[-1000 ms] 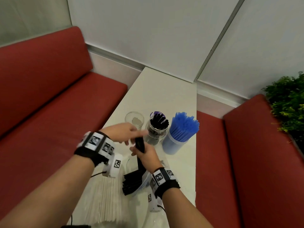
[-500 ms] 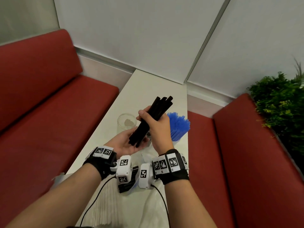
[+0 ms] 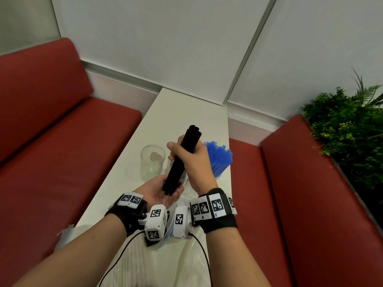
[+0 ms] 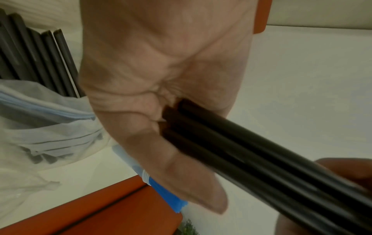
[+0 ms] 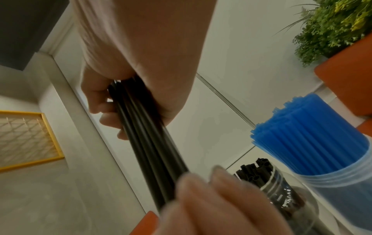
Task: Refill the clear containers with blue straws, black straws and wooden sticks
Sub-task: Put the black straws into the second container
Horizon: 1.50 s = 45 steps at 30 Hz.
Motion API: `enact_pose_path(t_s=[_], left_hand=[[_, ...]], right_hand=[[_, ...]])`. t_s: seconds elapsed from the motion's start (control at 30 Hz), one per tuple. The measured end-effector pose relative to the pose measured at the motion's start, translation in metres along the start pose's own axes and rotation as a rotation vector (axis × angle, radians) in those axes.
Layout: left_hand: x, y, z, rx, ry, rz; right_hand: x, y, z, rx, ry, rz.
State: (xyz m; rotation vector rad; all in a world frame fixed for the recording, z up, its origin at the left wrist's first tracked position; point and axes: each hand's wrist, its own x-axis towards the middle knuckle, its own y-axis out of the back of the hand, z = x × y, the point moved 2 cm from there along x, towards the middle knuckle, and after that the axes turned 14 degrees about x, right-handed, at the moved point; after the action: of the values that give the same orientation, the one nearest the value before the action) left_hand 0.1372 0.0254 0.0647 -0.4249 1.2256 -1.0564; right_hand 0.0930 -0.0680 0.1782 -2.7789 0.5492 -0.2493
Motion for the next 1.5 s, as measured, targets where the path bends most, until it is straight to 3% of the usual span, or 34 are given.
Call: enact_pose_path(t_s=[0.13, 0.4, 0.57, 0.7, 0.8, 0.9, 1.0, 1.27, 1.5], left_hand=[[0.004, 0.009, 0.001, -0.008, 0.093, 0.0], [0.013, 0.035, -0.018, -0.01, 0.059, 0.231], [0.026, 0.066, -0.029, 0.433, -0.146, 0.691], [0.027, 0.082, -0.021, 0.622, -0.382, 0.89], [0.029, 0.083, -0.014, 0.898, -0.392, 0.955], [0.034, 0.082, -0.011, 1.372, -0.204, 0.952], [0.042, 0.083, -0.015, 1.674, -0.074, 0.914], [0.061, 0.1, -0.041, 1.929, 0.153, 0.831], [0.068, 0.107, -0.047, 1.927, 0.166, 0.871]], right_hand=[[-0.004, 0.005, 0.012, 0.035, -0.056, -0.021], [0.006, 0.025, 0.033, 0.033, -0.094, 0.01], [0.035, 0.052, 0.027, 0.065, -0.066, 0.251], [0.072, 0.063, 0.004, -0.036, 0.0, 0.292], [0.096, 0.063, -0.008, -0.079, 0.062, 0.29], [0.117, 0.063, -0.014, -0.131, 0.099, 0.285], [0.128, 0.064, -0.009, -0.159, 0.122, 0.28], [0.134, 0.07, 0.005, -0.125, 0.154, 0.323], [0.133, 0.079, -0.006, -0.128, 0.205, 0.333]])
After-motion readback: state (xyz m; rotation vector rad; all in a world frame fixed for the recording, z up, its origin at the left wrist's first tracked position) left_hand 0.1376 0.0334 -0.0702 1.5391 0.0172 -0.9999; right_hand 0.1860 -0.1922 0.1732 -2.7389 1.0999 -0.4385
